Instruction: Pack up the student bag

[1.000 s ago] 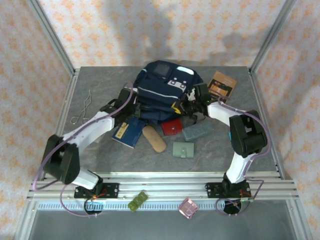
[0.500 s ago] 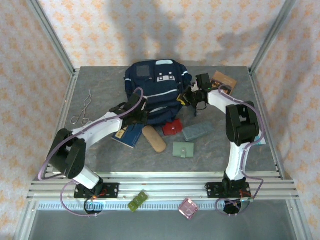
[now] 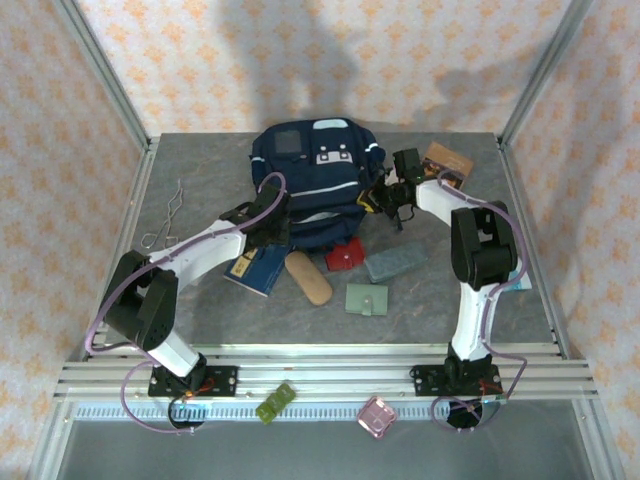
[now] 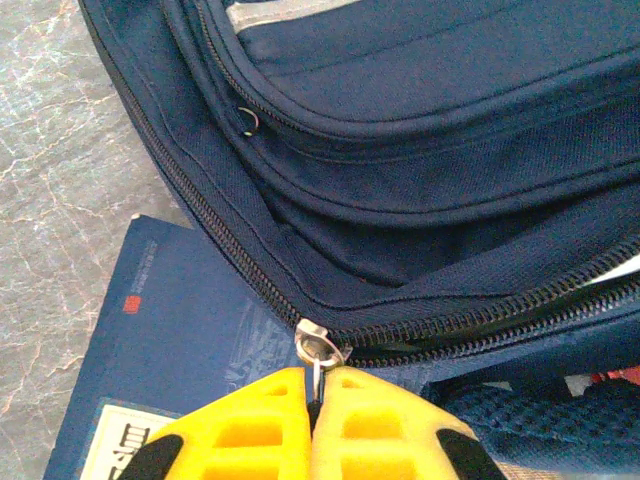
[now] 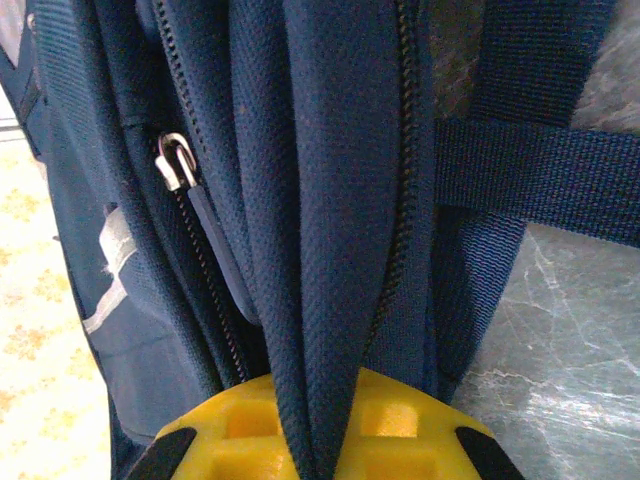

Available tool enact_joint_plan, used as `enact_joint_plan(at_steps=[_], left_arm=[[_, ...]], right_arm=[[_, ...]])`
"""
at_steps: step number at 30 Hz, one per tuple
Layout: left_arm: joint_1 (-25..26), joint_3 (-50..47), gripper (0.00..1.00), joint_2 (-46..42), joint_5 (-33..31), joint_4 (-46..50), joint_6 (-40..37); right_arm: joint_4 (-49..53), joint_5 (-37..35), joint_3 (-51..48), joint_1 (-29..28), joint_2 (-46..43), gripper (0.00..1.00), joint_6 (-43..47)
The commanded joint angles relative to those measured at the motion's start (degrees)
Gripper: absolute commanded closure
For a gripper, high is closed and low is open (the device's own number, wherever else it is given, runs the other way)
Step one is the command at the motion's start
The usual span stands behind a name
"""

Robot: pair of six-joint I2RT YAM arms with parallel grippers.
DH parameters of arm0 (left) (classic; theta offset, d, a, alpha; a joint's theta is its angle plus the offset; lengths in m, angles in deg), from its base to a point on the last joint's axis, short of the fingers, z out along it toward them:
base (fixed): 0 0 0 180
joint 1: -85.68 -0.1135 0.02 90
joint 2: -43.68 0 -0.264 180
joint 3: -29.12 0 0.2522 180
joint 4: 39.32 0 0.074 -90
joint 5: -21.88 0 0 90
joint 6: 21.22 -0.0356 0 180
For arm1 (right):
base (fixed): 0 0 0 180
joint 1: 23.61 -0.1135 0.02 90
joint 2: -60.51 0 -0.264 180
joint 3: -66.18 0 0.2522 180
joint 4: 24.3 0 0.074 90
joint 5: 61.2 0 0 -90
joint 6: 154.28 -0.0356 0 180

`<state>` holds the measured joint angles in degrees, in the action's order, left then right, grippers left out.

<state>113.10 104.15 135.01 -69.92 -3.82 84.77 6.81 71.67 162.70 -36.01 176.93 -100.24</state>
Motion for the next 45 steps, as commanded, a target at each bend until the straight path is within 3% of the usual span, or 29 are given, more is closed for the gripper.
enact_joint_plan(at_steps=[1,3,7,9,14,18,22,29,32,34,39,45], left_arm=[[2.26,1.34,1.00,-3.39,1.10,1.00,-0.94],[3.79,1.64,1.00,-4.23,3.57,-1.76,0.51],[6.15,2.19,1.00,-3.44,5.27,-7.84,4.10],[7.47,2.81,1.00,-1.99,5.35,-10.14,4.90],[11.20,6.35,1.00,2.94,5.83,-12.51,5.37],[13.24,8.93,1.00,6.09,4.90,-12.99,5.20],[14.38,10.66,1.00,7.93,3.92,-12.87,5.02],[15.91,11.61,1.00,8.54,1.95,-12.41,4.33],[16.45,11.24,1.00,8.80,2.92,-13.37,4.44],[16.90,11.56,1.00,9.17,3.32,-13.14,4.23],[17.29,10.17,1.00,9.22,1.20,-12.33,4.79],[15.19,6.86,1.00,8.32,-7.76,-6.95,7.02]], right_arm=[[-2.52,-14.25,8.37,4.64,3.07,1.00,0.35],[1.02,-13.83,13.60,4.59,5.47,0.97,1.04],[4.98,-13.19,14.10,4.33,2.66,0.59,1.31],[4.52,-12.81,9.63,4.29,-2.02,0.51,1.16],[0.53,-9.58,-6.42,3.90,-16.29,0.43,-0.06],[-4.26,-3.11,-18.25,1.21,-23.56,0.40,-3.26],[-6.97,-0.35,-22.00,-3.84,-24.77,0.39,-5.57],[-9.69,0.03,-24.50,-6.41,-22.54,0.37,-8.63],[-12.69,1.52,-24.45,-6.50,-19.74,0.39,-11.36],[-14.61,2.21,-23.83,-6.75,-17.48,0.46,-12.63],[-15.04,2.06,-22.56,-6.94,-13.33,1.00,-12.26],[-14.54,-2.88,-23.32,-5.70,-17.30,1.00,-11.25]])
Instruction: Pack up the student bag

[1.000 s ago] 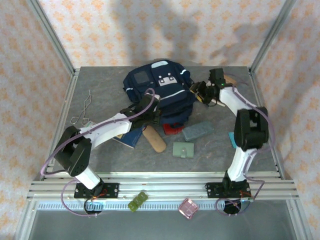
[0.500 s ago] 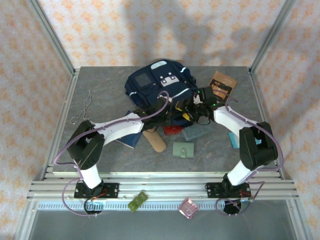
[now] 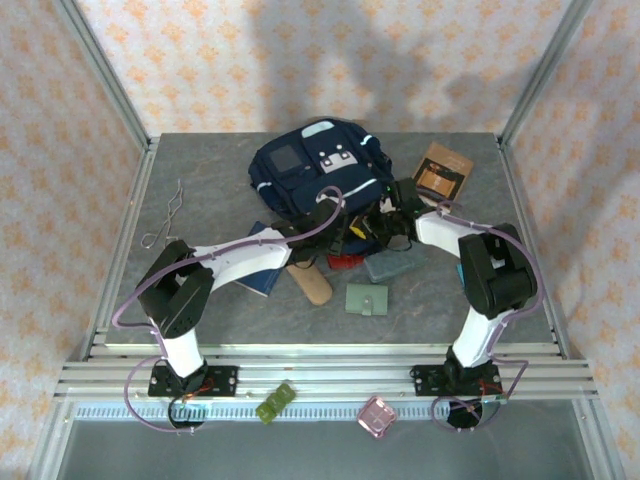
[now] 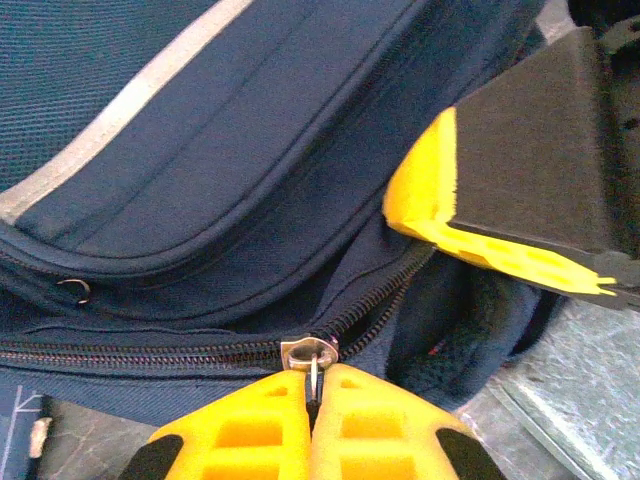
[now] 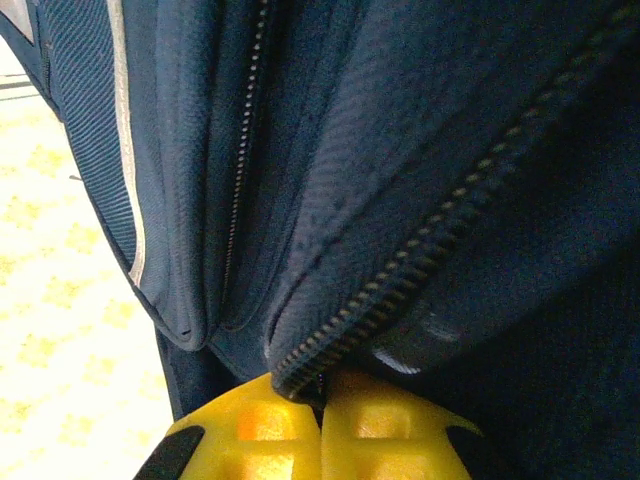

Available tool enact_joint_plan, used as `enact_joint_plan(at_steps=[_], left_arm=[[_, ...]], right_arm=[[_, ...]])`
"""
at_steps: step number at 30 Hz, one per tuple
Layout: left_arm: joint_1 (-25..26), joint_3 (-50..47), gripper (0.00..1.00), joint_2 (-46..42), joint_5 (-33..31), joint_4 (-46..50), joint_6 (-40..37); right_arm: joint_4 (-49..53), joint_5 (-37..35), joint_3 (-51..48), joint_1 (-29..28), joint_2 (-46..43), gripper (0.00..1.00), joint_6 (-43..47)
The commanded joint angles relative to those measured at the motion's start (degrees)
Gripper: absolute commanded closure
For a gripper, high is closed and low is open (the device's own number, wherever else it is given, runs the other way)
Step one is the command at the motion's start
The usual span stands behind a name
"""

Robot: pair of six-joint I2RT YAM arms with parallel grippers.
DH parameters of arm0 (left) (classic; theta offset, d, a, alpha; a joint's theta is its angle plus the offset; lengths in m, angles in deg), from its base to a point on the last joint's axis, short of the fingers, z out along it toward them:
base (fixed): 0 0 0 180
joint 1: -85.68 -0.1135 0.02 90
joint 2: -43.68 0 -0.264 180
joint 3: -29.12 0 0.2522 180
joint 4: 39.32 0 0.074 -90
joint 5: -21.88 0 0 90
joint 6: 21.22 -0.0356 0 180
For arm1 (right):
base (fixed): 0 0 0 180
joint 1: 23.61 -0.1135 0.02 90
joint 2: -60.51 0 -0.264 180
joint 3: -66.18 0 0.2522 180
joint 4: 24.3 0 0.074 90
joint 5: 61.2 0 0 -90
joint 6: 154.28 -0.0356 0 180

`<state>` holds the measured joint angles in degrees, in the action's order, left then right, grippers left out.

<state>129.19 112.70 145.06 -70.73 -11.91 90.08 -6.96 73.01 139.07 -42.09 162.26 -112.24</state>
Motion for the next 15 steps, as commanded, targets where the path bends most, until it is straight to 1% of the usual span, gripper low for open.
enact_joint_plan(at_steps=[1,7,15], left_arm=[[-1.88,-2.84,1.00,-2.11,-7.67,1.42,2.25],[-9.54,-9.82,1.00,-5.11,-10.76,0.90,4.69],[-18.32,-8.70,1.00,-2.47,-13.22,-0.70,5.62]], right_arm=[[-0.72,-4.96,0.00,0.88,-3.58,1.00,0.77],[-3.67,-7.73,-3.72,3.86,-8.71,1.00,-0.81],[-6.64,-7.85,-4.47,4.52,-11.58,1.00,-1.78]])
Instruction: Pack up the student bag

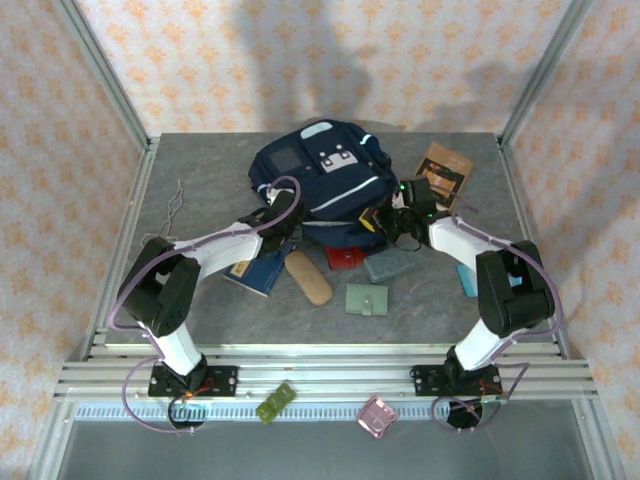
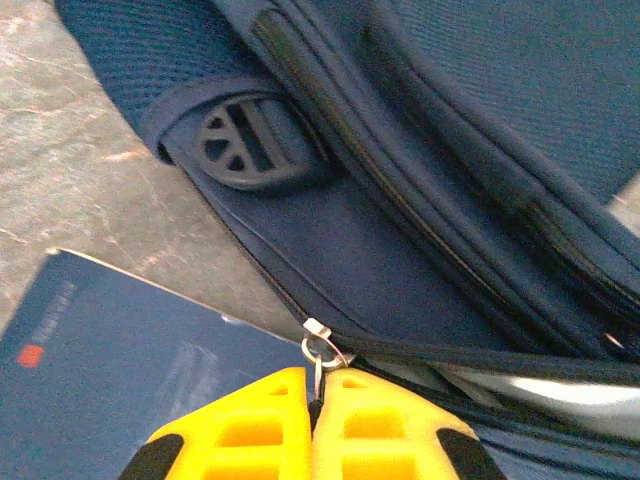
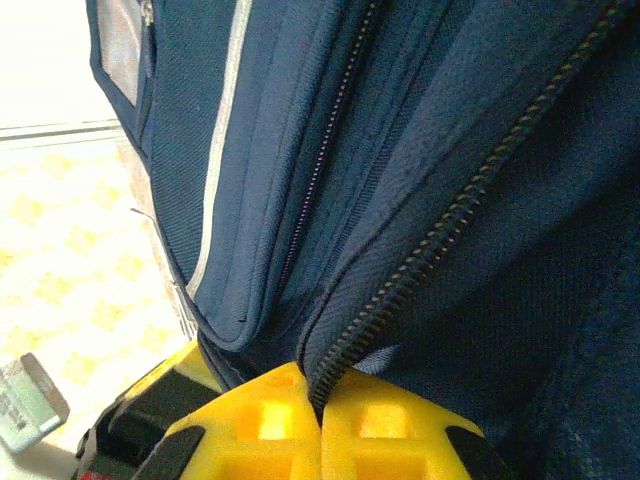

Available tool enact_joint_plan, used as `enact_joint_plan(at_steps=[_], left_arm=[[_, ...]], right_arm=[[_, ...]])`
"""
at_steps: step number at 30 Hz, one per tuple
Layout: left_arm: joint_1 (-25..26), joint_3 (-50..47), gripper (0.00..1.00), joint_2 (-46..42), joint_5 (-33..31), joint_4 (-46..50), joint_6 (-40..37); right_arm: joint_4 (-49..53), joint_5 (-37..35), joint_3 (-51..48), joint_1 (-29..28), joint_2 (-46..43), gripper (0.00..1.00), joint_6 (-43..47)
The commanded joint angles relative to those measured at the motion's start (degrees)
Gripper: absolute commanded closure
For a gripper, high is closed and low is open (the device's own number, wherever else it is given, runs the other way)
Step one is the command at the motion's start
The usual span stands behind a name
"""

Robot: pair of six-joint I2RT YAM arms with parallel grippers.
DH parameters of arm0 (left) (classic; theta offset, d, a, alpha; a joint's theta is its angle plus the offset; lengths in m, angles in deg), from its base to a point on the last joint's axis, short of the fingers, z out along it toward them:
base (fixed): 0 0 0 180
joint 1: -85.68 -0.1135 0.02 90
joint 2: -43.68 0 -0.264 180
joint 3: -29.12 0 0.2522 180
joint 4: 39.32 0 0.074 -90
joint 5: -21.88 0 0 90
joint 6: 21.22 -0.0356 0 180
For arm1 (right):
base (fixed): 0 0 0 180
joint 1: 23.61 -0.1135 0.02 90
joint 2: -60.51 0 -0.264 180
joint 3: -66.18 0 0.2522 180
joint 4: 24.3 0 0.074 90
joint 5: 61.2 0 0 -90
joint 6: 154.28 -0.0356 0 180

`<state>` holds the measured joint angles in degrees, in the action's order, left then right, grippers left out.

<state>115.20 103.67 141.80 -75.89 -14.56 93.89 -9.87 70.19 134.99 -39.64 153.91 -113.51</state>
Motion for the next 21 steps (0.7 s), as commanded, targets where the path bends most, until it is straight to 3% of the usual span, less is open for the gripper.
enact_joint_plan(at_steps=[1,7,12,21], left_arm=[[-5.35,0.73,1.00,1.47,-8.26,1.81,1.94],[-10.71,4.18,1.00,5.48,-8.38,2.22,3.46],[-12.03,5.74,1.00,5.14,-8.78,3.19,3.62],[-10.45,-1.69,1.00,-6.45,-6.25,3.61,3.97]], right_arm=[[-3.78,-5.23,-0.44,2.19,-3.74,1.00,-0.51],[-2.15,-6.69,0.10,2.71,-6.97,1.00,1.12],[-0.52,-8.27,1.26,2.90,-6.63,1.00,3.16],[4.31,-15.98,12.29,3.40,3.04,1.00,8.40]])
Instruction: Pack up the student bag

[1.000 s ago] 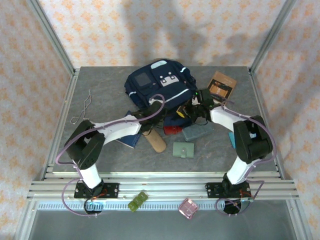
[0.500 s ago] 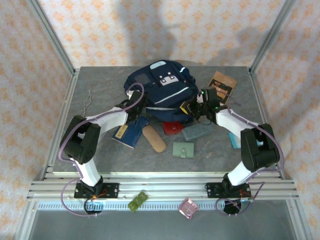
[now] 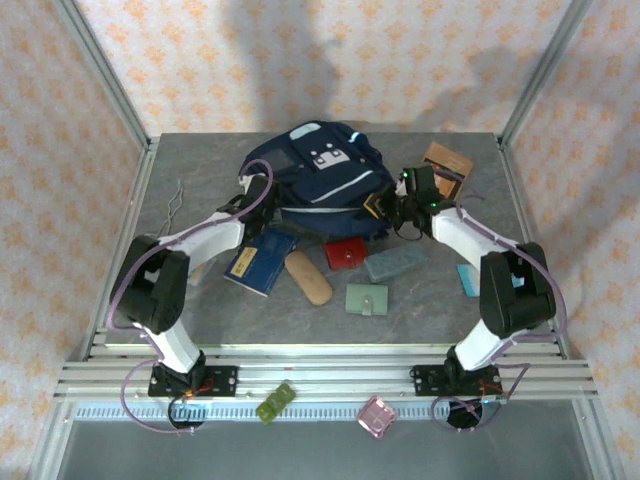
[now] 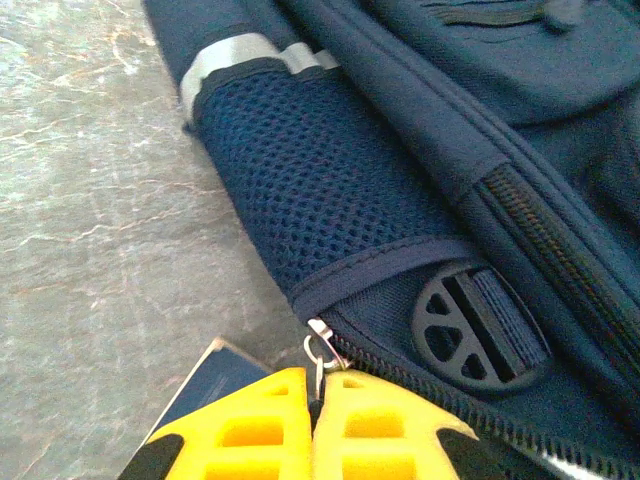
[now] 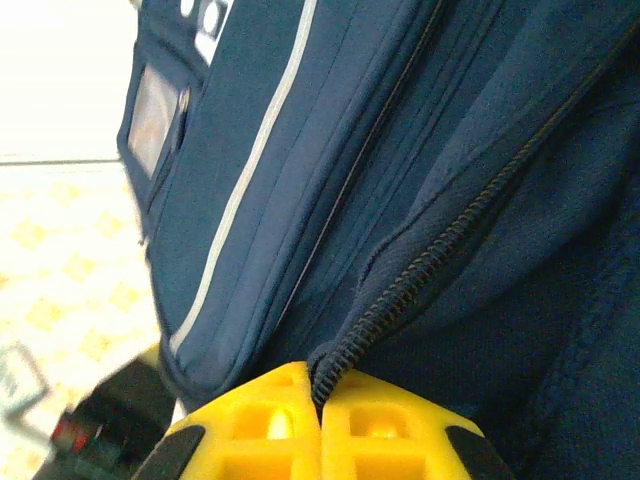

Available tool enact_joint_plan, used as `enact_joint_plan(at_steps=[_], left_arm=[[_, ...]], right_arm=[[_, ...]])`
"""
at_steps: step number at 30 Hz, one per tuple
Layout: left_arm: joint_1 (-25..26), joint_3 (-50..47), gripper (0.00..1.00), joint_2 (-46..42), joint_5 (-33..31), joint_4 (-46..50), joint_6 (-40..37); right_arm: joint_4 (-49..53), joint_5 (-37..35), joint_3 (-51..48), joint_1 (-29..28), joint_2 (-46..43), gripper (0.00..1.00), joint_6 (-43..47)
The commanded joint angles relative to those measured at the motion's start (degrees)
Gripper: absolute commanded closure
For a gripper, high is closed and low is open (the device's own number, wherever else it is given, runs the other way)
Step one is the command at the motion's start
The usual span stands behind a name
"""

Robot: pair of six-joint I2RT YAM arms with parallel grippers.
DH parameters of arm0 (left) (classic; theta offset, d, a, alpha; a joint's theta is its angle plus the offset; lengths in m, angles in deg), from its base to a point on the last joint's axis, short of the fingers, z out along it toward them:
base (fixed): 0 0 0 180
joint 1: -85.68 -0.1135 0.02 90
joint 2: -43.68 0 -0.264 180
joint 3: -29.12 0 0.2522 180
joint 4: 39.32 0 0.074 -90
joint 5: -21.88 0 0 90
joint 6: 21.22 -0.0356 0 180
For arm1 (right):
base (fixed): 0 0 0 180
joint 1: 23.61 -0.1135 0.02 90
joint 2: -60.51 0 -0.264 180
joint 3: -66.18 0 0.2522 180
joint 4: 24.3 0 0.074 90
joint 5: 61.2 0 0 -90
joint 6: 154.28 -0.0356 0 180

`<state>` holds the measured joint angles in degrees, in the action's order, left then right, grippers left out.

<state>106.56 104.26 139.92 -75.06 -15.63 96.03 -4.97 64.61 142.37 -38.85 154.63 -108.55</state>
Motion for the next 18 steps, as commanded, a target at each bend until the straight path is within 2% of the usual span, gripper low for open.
enact_joint_plan(at_steps=[1,5,11,17,18], left_arm=[[-1.11,-3.26,1.00,-5.64,-7.66,4.70,1.93],[0.43,-5.54,1.00,-5.74,-6.91,2.69,1.76],[1.25,-0.82,1.00,0.26,-6.05,-0.29,0.82],[1.39,3.44,1.00,3.74,-3.52,0.73,-1.04],[1.44,2.96,0.98,3.16,-2.56,0.77,-0.90]], right_arm=[[0.22,-11.23,6.93,2.73,3.90,1.00,3.73],[1.33,-13.18,14.74,2.91,10.16,1.00,5.18],[4.91,-15.96,25.23,3.03,18.56,1.00,7.76],[7.52,-16.29,24.93,3.12,19.77,0.99,9.99],[7.84,-16.17,24.00,3.19,19.05,0.92,10.61]])
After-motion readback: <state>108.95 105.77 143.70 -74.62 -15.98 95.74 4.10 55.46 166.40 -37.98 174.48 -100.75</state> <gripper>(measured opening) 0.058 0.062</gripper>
